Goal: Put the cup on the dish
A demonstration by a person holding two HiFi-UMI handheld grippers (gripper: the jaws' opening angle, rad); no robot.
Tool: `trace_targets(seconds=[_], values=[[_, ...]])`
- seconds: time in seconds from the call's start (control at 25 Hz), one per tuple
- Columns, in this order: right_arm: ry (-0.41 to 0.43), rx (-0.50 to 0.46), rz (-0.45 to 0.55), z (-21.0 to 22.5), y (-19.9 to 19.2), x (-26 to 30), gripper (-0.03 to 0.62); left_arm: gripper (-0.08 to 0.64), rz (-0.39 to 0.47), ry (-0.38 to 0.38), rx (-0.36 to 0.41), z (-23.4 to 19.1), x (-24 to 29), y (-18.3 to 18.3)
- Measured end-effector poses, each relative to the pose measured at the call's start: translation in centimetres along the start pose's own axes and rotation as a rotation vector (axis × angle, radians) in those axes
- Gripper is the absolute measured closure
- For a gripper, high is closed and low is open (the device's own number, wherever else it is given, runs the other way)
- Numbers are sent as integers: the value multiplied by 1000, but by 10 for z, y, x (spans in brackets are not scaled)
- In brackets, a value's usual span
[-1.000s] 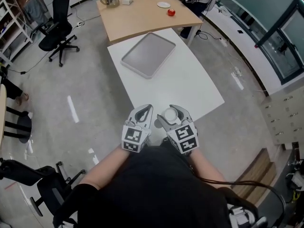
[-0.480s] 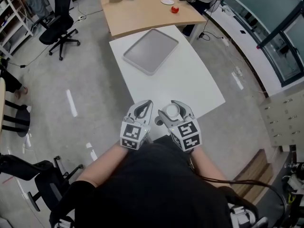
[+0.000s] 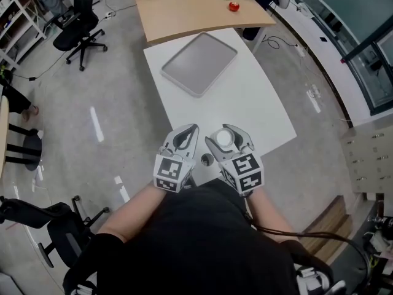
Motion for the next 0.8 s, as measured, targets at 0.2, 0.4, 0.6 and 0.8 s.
trace_targets(seconds=[0.2,0.4,0.6,0.8], values=[[10,9,-2,21,7,20,331,563,-2,22,-12,-13,20,6],[26,15,4,39,17,48,330,563,9,26,-31,-34,41,9],[43,13,0,62,24,74,330,563,8,45,-43,-52,69,12],[56,15,4,82,31,107,331,563,-15,57,-34,-77,95,6]])
Point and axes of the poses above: the fingertips, and each gripper's own axes: x forward along the fingers, z to its right, y out of its top, the point moved 6 cm from there along -x, backward along the fingers, and after that the axes turned 8 degrees about -y, right-handed, at the moved point
